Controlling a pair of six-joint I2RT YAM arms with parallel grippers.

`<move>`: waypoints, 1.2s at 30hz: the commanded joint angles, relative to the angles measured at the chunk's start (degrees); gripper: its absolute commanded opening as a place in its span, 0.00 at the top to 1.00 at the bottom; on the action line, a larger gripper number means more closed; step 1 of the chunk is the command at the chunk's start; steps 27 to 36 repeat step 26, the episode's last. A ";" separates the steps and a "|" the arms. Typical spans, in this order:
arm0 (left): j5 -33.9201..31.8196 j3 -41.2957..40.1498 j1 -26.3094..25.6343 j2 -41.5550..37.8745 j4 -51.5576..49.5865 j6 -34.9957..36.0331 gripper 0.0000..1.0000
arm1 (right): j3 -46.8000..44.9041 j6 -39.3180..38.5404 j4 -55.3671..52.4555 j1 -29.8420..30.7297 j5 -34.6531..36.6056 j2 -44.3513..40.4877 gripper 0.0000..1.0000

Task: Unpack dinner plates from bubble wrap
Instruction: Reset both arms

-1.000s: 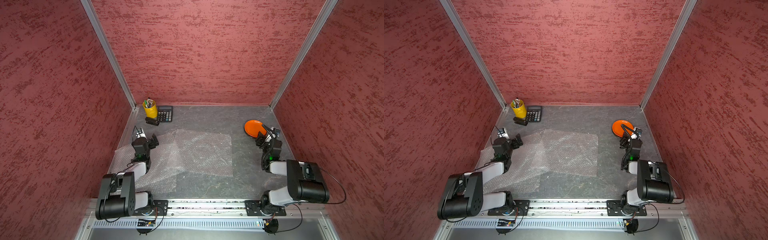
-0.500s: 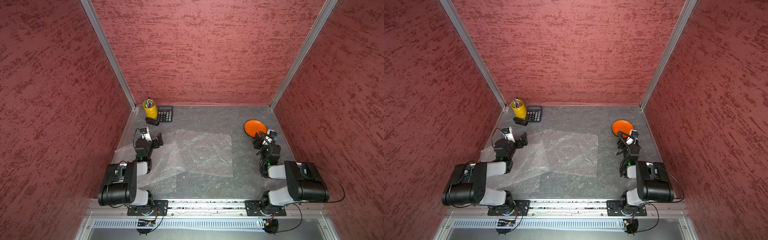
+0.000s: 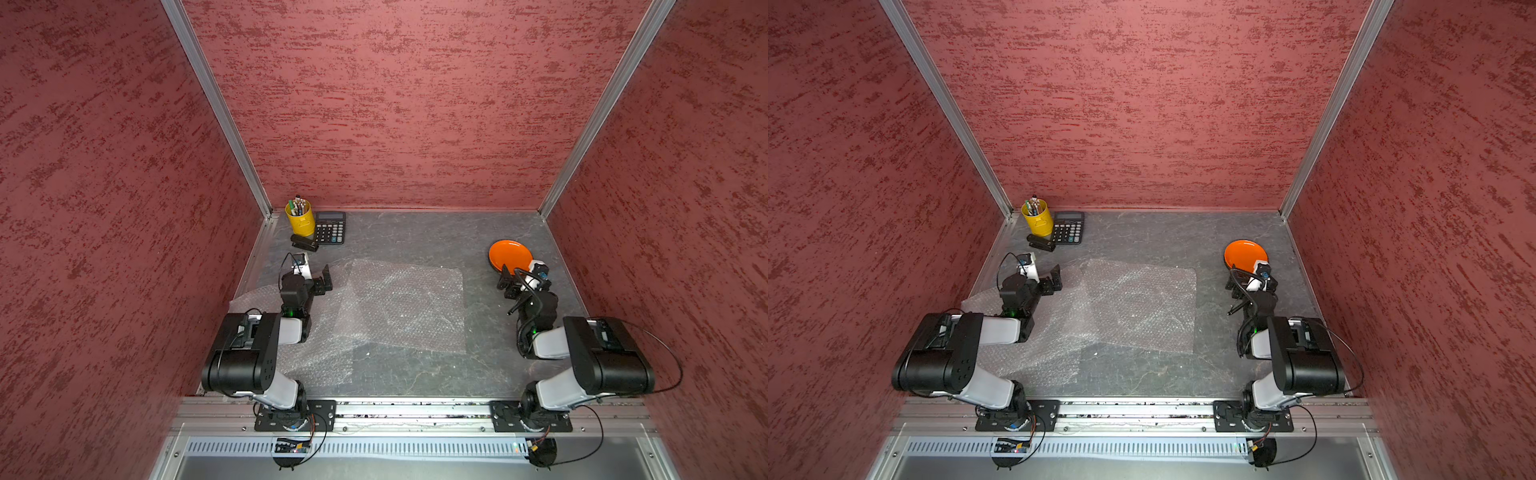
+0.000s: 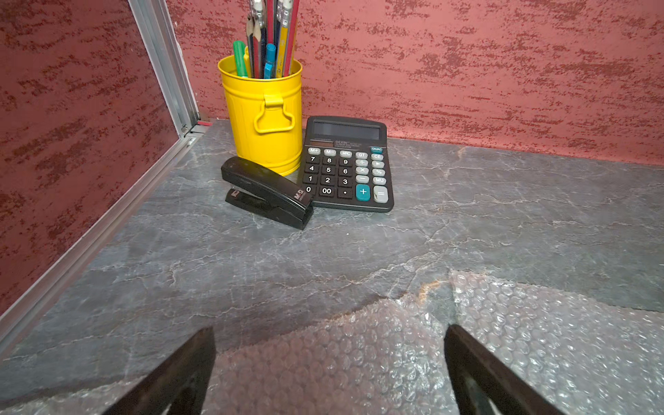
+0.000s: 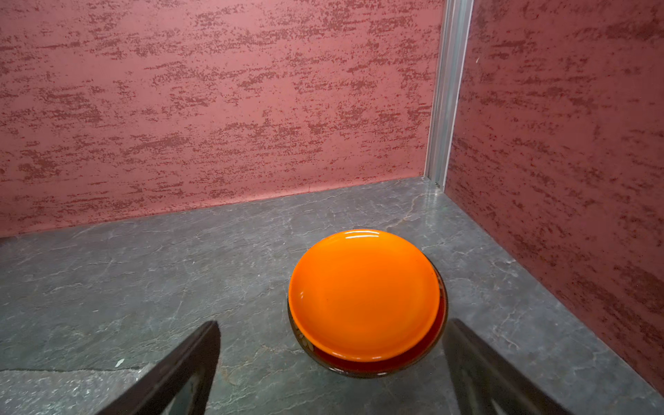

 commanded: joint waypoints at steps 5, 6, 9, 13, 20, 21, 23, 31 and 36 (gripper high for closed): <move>-0.83 0.47 0.38 0.15 1.64 -0.29 0.00 | -0.32 -0.54 3.36 0.48 1.89 0.35 0.01; -0.87 0.48 0.37 0.14 1.64 -0.26 0.00 | -0.33 -0.51 3.44 0.50 1.88 0.38 0.01; -0.91 0.47 0.33 0.14 1.64 -0.28 0.00 | -0.33 -0.57 3.51 0.50 1.83 0.42 0.01; -0.95 0.49 0.32 0.14 1.65 -0.25 0.00 | -0.29 -0.58 3.52 0.51 1.86 0.41 0.01; -0.28 0.67 0.61 0.11 1.28 -0.52 0.00 | -0.27 -0.51 3.47 0.52 1.87 0.43 0.01; -0.31 0.65 0.63 0.08 1.29 -0.42 0.00 | -0.30 -0.51 3.45 0.48 1.84 0.43 0.01; -0.40 0.58 0.52 0.06 1.37 -0.37 0.00 | -0.34 -0.54 3.43 0.50 1.85 0.50 0.01; -0.64 0.56 0.34 0.14 1.55 -0.27 0.00 | -0.52 -0.50 3.72 0.53 1.74 0.35 0.01; -0.64 0.56 0.34 0.14 1.55 -0.27 0.00 | -0.52 -0.50 3.72 0.53 1.74 0.35 0.01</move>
